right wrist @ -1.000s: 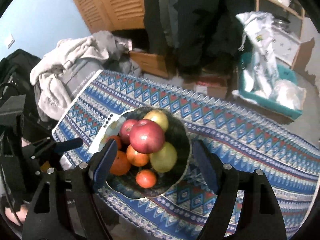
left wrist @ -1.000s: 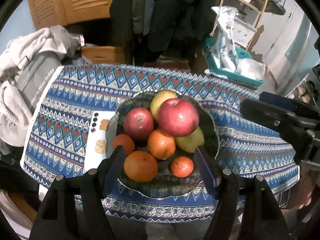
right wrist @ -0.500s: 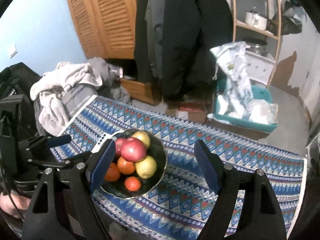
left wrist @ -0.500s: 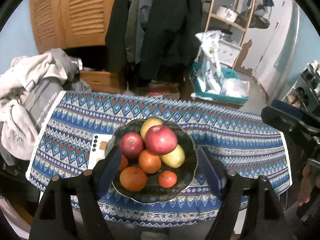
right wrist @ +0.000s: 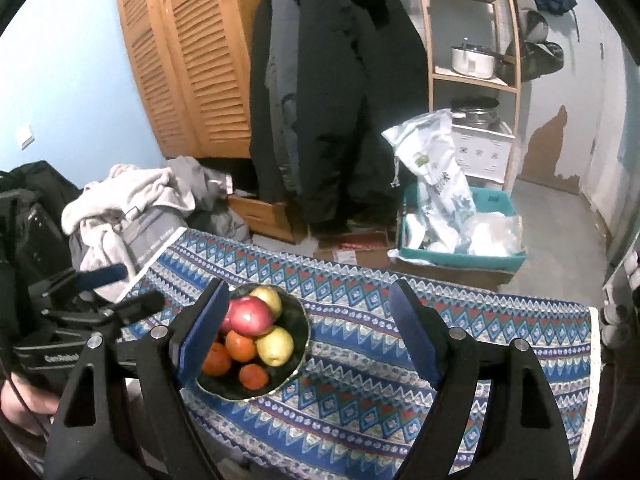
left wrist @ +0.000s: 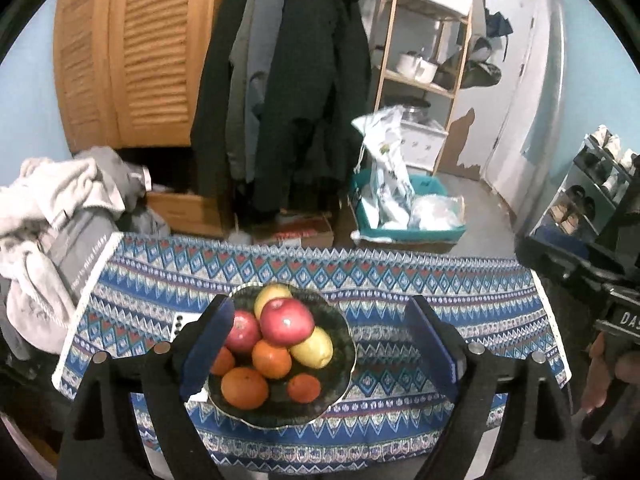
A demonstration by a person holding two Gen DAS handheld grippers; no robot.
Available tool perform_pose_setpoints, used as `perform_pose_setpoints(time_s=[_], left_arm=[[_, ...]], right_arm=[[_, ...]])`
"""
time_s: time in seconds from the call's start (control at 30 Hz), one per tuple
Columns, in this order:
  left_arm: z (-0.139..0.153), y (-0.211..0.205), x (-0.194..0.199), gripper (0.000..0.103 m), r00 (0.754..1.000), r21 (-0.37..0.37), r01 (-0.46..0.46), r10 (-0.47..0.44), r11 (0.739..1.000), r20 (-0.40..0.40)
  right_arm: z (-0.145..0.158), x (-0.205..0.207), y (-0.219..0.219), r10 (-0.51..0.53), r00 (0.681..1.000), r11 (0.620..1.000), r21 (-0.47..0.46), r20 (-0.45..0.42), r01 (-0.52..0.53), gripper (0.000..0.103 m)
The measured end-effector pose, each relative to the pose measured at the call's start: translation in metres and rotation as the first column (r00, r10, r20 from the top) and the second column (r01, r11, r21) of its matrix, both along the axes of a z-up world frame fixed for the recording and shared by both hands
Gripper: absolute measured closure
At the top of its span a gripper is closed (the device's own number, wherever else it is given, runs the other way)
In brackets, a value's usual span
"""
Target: Organize fruits
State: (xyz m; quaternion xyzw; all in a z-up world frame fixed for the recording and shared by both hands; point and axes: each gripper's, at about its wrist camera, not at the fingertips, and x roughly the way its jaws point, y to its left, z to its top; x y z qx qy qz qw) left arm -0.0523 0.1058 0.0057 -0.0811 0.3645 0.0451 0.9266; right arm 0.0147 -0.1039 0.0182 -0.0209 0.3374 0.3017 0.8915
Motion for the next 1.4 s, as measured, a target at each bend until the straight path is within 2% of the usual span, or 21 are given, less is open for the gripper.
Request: perform_pose_setpoints(time_s=[0.1, 0.2, 0.33, 0.53, 1.1, 1.4], left_arm=[[0.006, -0.008, -0.002, 0.010, 1.000, 0.034, 0.006, -0.007, 0.999, 0.028], [0.010, -0.013, -0.003, 0.008, 0.999, 0.037, 0.021, -0.023, 0.999, 0.043], [0.013, -0.022, -0.003, 0.003, 0.998, 0.051, 0.033, -0.036, 0.998, 0.051], [0.014, -0.030, -0.002, 0.001, 0.998, 0.078, 0.039, -0.043, 0.996, 0.051], [0.010, -0.039, 0.002, 0.001, 1.000, 0.107, 0.025, -0.026, 0.994, 0.013], [0.012, -0.044, 0.001, 0.001, 0.999, 0.140, 0.026, -0.029, 0.990, 0.018]], right_arm=[[0.000, -0.003, -0.006, -0.009, 1.000, 1.000, -0.014, 0.013, 0.009, 0.022], [0.001, -0.005, -0.011, -0.018, 0.999, 1.000, -0.025, 0.029, 0.019, 0.022], [0.002, -0.007, -0.017, -0.022, 0.999, 0.999, -0.032, 0.038, 0.023, 0.022], [0.000, -0.006, -0.021, -0.021, 0.999, 0.999, -0.043, 0.035, 0.023, 0.022], [-0.004, -0.004, -0.026, -0.031, 0.999, 0.998, -0.054, 0.025, 0.032, 0.022], [-0.004, -0.004, -0.026, -0.028, 0.999, 0.998, -0.057, 0.023, 0.029, 0.022]])
